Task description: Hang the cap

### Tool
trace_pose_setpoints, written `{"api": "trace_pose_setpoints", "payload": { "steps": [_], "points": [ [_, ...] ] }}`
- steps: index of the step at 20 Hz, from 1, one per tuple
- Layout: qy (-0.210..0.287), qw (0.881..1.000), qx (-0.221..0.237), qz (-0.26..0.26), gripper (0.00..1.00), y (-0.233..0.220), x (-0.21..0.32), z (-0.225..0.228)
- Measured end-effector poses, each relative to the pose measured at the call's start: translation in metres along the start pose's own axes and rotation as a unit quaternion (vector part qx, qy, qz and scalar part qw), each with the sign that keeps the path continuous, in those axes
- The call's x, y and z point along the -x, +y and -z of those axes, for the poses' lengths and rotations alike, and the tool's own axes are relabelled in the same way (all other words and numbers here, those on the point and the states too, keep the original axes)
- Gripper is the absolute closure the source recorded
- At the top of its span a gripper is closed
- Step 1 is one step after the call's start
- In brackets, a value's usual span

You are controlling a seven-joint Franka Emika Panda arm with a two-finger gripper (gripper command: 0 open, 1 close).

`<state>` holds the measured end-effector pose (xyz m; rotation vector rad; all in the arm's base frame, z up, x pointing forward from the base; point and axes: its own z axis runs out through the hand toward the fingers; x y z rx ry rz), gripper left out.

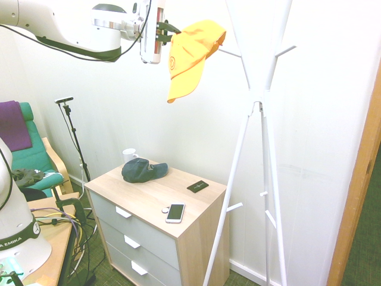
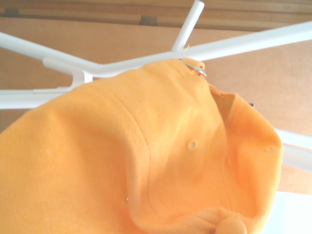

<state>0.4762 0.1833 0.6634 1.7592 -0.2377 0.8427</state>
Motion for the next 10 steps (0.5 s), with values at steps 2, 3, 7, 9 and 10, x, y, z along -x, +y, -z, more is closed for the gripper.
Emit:
{"api": "trace_pose_setpoints", "payload": {
  "steps": [2,3,7,9,10],
  "points": [
    [-0.010,1.000,0.000,0.003,1.00,-0.002,0.006,-0.006],
    [-0.015,1.000,0.001,0.004,1.00,-0.003,0.010,-0.010],
    [-0.029,1.000,0.008,0.005,1.00,0.002,0.022,-0.032],
    [-0.033,0.999,0.006,0.005,1.00,0.005,0.028,-0.041],
    [-0.035,0.999,0.002,0.005,1.00,0.005,0.031,-0.045]
  ]
}}
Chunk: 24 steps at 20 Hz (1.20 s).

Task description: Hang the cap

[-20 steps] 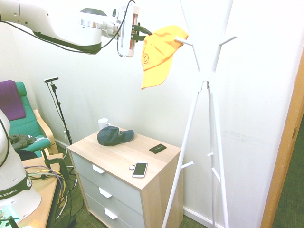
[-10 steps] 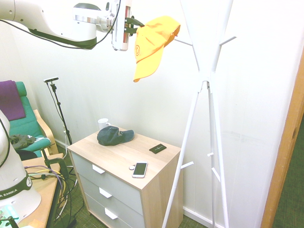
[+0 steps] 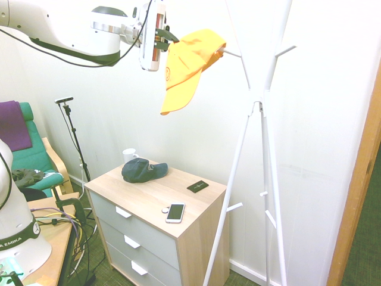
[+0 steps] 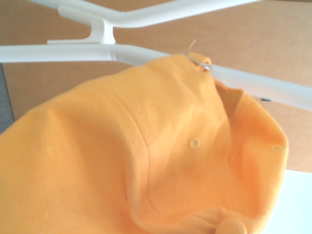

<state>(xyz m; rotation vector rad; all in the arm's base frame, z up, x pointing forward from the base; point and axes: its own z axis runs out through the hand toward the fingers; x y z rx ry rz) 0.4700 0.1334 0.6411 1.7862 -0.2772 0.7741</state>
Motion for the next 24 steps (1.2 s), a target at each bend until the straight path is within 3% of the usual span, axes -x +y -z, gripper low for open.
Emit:
{"api": "trace_pose_setpoints", "payload": {
  "steps": [15,16,24],
  "points": [
    [-0.020,0.998,-0.060,0.015,1.00,-0.064,0.039,-0.028],
    [-0.023,0.998,-0.063,0.012,0.00,-0.067,0.040,-0.028],
    [-0.025,0.997,-0.075,0.003,0.00,-0.074,0.043,-0.027]
  ]
}}
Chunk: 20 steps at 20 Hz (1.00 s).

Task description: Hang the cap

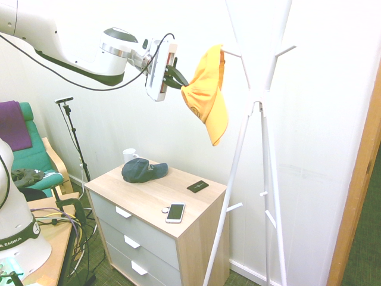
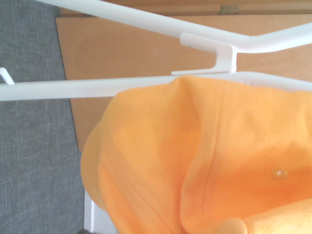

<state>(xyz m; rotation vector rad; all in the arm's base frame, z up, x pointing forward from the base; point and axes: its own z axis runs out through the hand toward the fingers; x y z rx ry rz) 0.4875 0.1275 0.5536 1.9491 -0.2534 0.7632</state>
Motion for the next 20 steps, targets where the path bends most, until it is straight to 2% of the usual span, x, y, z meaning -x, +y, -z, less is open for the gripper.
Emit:
{"api": "trace_pose_setpoints", "payload": {
  "steps": [16,20],
  "points": [
    [0.000,1.000,-0.004,-0.001,0.00,-0.0016,-0.0006,0.0001],
    [-0.015,0.999,-0.030,-0.014,0.00,-0.0054,0.0004,0.0037]
  ]
}}
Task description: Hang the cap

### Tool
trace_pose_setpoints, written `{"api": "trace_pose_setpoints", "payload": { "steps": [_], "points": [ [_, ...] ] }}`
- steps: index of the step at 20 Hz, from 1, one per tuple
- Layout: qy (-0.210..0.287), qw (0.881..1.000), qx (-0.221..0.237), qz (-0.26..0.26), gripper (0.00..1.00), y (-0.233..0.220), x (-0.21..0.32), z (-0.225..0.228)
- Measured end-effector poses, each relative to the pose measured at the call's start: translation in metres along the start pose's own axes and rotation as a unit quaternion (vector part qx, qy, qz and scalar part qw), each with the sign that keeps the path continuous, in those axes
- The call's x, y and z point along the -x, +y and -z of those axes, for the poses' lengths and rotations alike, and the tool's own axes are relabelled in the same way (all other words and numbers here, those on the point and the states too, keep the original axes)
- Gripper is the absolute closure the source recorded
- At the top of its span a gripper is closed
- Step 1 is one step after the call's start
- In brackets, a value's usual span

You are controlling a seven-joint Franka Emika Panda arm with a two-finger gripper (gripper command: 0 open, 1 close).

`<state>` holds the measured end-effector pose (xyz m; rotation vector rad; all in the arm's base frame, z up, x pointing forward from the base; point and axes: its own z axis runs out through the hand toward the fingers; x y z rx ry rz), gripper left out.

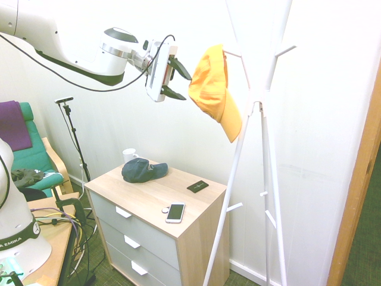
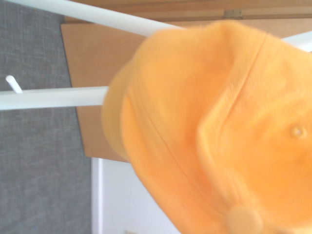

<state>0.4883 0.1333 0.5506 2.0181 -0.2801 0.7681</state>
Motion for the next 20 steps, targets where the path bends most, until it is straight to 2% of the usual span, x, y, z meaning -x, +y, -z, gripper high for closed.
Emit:
{"api": "trace_pose_setpoints", "payload": {
  "steps": [5,9,14,17,20],
  "points": [
    [-0.060,0.992,-0.097,-0.053,0.00,-0.003,-0.014,0.023],
    [-0.139,0.969,-0.183,-0.088,0.00,-0.011,-0.028,0.049],
    [-0.241,0.923,-0.283,-0.104,0.00,-0.032,-0.041,0.056],
    [-0.298,0.886,-0.341,-0.103,0.00,-0.046,-0.039,0.056],
    [-0.346,0.842,-0.402,-0.101,0.00,-0.051,-0.038,0.061]
  ]
}}
